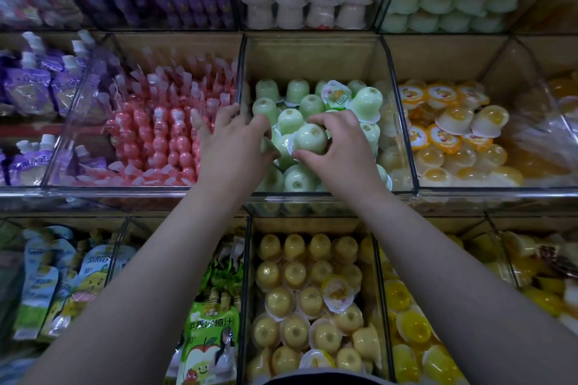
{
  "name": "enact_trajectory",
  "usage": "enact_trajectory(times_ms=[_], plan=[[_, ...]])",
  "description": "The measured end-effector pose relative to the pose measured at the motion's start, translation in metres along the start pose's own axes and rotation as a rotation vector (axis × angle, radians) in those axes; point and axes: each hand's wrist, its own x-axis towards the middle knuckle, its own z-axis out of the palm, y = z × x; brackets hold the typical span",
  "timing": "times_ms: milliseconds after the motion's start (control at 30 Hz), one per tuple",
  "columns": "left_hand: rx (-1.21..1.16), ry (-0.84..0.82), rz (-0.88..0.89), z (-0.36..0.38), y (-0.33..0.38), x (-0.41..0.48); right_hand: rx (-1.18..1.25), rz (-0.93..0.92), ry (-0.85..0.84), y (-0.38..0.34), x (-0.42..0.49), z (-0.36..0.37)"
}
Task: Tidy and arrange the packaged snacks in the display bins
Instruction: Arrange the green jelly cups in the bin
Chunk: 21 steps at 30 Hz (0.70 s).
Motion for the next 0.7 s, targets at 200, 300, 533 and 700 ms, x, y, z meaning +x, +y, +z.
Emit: enact_trajectory(times_ms=[200, 300, 533, 700], plan=[[-0.089, 0.157, 0.001, 0.008, -0.005, -0.013, 0.044, 0.025, 0.024, 0.001, 0.001, -0.001], [-0.164, 0.245, -0.035, 0.012, -0.006, -0.015, 0.06, 0.038, 0.029, 0.002, 0.001, -0.003], [-0.02, 0.133, -0.017, 0.011, -0.003, -0.007, 0.074, 0.06, 0.028, 0.0, 0.001, -0.004], [-0.094, 0.046, 0.023, 0.012, -0.002, -0.005, 0.079, 0.066, 0.035, 0.0, 0.001, -0.003]])
